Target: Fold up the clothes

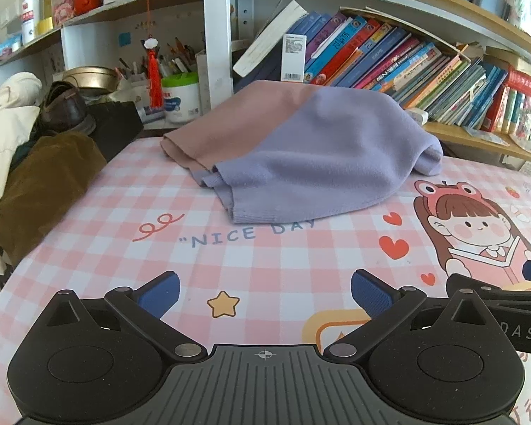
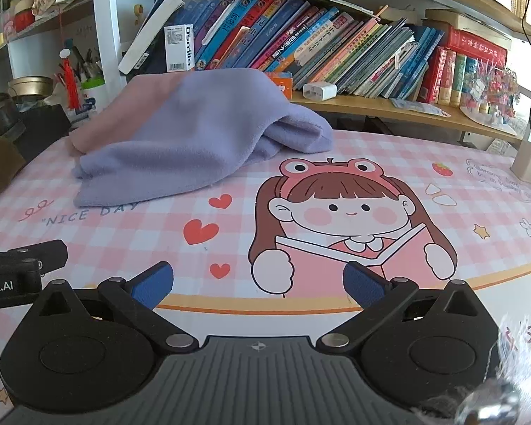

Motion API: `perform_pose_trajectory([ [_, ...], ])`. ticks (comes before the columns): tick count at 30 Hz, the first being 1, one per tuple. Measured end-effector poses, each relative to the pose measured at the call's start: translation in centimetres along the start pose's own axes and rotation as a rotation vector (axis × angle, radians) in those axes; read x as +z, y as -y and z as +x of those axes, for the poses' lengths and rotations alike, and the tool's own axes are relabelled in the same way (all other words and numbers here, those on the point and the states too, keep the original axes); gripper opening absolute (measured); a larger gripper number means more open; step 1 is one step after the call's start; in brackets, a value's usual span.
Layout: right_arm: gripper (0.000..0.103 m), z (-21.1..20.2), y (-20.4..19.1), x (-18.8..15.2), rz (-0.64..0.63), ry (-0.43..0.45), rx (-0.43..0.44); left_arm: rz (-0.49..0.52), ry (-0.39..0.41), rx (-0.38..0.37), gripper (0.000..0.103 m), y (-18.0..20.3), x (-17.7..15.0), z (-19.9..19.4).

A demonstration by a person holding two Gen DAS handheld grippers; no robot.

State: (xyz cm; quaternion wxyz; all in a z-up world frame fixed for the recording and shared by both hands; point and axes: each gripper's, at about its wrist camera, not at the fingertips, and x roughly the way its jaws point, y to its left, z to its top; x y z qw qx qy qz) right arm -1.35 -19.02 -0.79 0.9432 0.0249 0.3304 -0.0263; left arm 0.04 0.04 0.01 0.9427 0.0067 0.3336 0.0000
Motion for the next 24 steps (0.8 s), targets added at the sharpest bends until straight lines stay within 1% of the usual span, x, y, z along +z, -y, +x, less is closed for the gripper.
perform_pose_trajectory([
  [24,0.103,-0.2,-0.18,-0.38,-0.002,-0.01,-0.002,-0.005,-0.016,0.023,0.103,-0.02,-0.13,-0.29],
])
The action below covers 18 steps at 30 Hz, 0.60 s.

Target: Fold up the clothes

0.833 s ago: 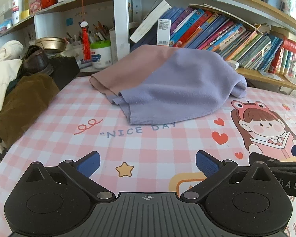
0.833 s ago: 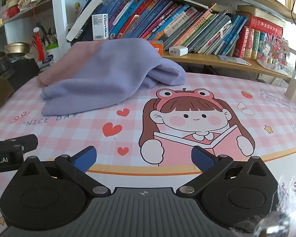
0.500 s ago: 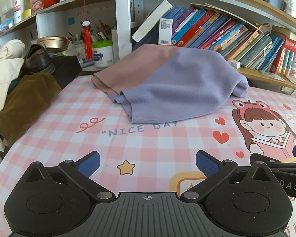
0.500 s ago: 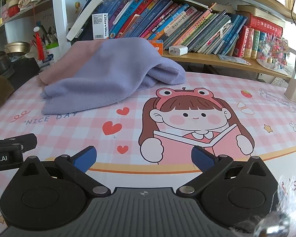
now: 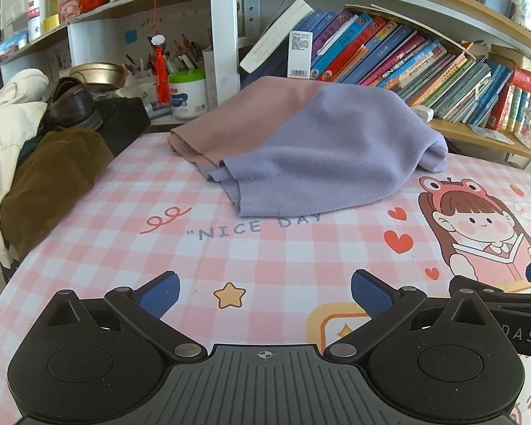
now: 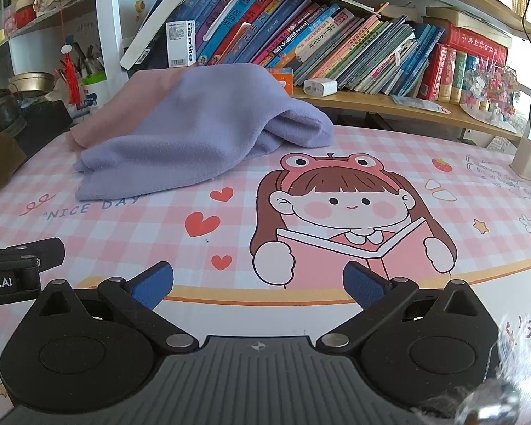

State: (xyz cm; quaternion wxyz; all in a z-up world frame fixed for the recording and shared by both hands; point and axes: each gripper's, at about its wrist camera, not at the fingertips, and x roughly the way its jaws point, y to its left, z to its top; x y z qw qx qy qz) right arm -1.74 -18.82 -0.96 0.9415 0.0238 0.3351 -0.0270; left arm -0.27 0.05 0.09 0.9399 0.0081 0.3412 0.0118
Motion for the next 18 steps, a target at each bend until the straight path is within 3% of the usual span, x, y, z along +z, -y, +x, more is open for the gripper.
perform_pose_trajectory([
  [18,0.103,-0.16,-0.14,-0.28,-0.003,-0.007,0.004,-0.004,-0.008,0.008,0.103,-0.16,-0.42,-0.31],
])
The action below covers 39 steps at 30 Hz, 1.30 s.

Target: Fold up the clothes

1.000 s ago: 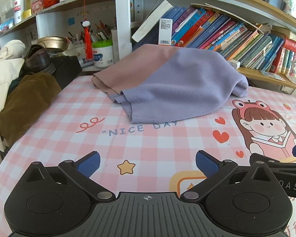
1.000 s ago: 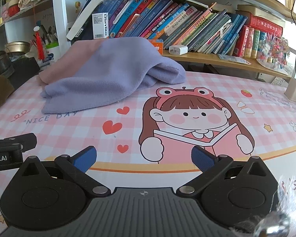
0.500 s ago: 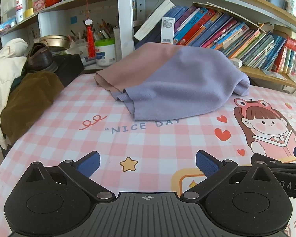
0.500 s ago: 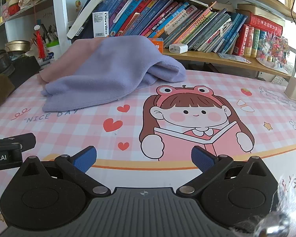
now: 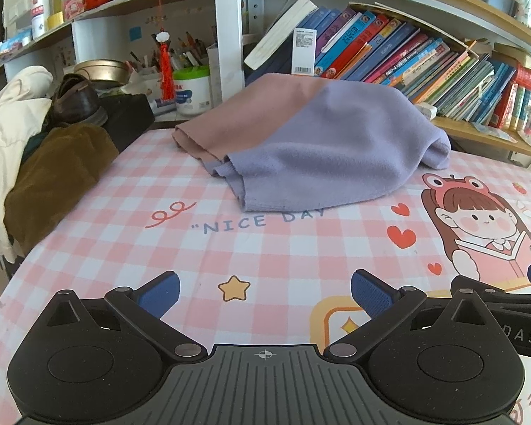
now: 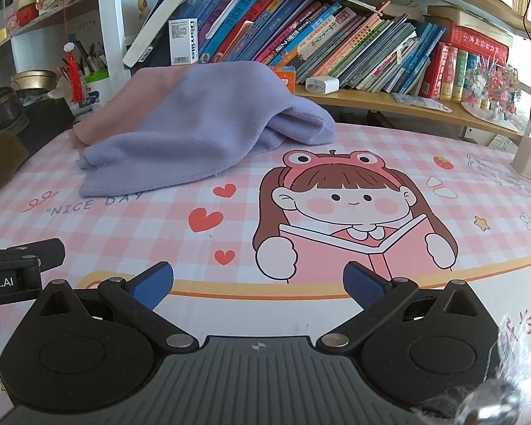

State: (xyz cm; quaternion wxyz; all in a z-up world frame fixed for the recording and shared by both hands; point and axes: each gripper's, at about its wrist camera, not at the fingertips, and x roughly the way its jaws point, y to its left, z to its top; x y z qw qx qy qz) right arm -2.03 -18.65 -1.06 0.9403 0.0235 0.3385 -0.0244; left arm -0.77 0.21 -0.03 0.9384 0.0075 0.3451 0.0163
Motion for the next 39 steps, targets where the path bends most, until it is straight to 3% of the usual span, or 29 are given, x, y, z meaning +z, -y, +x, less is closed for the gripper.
perform_pose_trajectory([
  [39,0.103,0.57,-0.16,0.05,-0.001,-0.008,0.008,-0.001,-0.016,0.008,0.103,-0.18,0.08,0.56],
])
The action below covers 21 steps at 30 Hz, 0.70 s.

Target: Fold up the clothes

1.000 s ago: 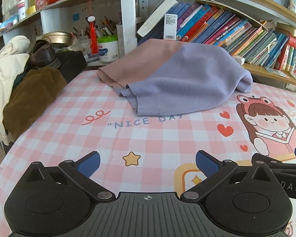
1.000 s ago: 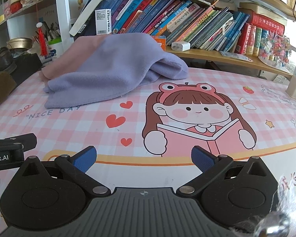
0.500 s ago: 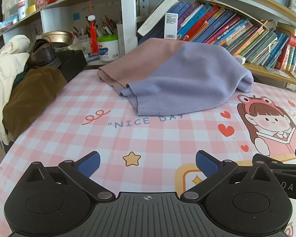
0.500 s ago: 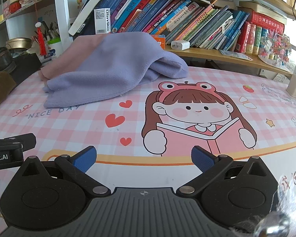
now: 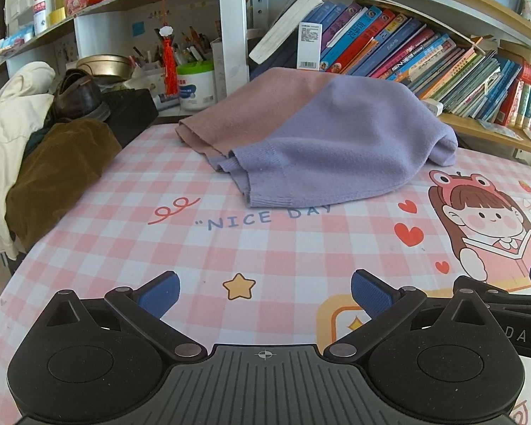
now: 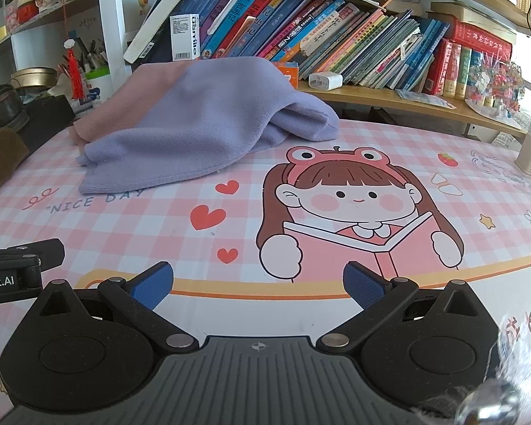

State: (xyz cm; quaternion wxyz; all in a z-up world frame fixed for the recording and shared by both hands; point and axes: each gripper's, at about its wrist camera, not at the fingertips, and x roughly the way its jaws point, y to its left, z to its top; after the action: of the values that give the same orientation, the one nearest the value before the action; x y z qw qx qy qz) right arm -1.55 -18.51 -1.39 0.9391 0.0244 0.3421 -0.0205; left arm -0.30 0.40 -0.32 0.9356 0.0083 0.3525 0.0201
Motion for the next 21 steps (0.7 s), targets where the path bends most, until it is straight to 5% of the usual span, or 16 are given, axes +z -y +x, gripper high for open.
perform_pose_trajectory([
  [21,0.103,0.93,0.07,0.15,0.017,-0.029,0.042,0.02,-0.015,0.017,0.103,0.16,0.22,0.81],
])
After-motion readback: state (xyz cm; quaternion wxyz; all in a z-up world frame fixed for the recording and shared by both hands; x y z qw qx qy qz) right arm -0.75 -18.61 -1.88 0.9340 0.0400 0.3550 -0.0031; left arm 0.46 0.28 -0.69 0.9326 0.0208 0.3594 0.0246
